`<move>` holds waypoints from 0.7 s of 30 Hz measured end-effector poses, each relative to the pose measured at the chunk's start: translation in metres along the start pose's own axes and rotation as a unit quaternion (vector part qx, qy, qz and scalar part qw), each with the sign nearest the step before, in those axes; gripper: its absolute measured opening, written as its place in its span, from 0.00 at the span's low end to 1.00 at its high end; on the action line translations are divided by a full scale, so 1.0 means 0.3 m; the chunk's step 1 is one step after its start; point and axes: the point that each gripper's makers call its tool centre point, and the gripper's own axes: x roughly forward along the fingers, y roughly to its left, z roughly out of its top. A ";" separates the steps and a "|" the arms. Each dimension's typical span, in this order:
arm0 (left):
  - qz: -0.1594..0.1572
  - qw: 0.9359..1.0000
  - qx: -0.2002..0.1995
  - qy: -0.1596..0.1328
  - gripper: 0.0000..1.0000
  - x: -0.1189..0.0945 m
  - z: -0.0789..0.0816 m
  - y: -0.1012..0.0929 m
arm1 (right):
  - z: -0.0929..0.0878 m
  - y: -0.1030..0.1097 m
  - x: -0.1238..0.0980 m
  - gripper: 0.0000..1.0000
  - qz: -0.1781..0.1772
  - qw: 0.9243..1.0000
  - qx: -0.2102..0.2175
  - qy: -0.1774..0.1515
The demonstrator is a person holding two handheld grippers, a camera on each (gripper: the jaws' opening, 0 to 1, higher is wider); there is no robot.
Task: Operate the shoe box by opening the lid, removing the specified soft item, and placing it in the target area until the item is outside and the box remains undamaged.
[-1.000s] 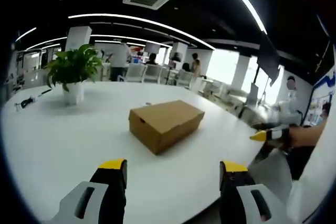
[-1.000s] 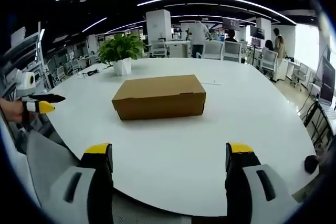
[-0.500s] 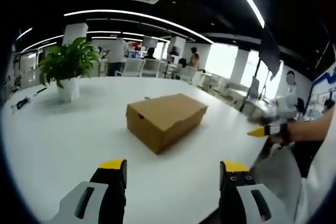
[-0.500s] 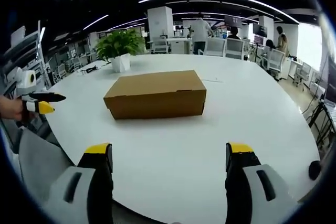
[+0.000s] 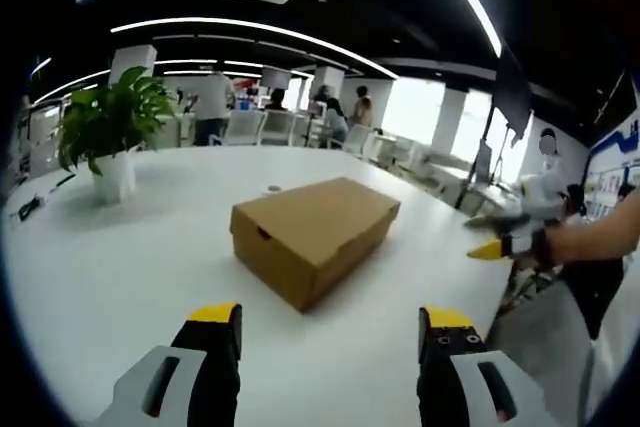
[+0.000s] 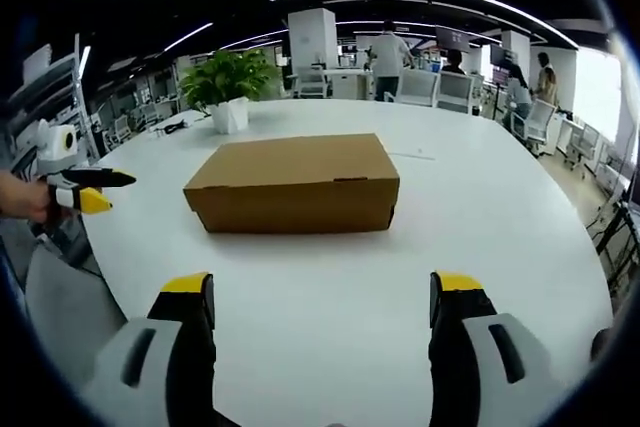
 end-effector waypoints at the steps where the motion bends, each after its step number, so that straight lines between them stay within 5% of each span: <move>1: -0.002 1.000 0.000 0.000 0.73 0.010 0.005 0.000 | 0.004 -0.004 0.008 0.84 0.000 1.000 0.000 0.000; 21: -0.010 0.999 -0.025 0.018 0.72 0.141 -0.043 0.033 | 0.043 -0.053 0.134 0.84 0.011 1.000 -0.017 -0.001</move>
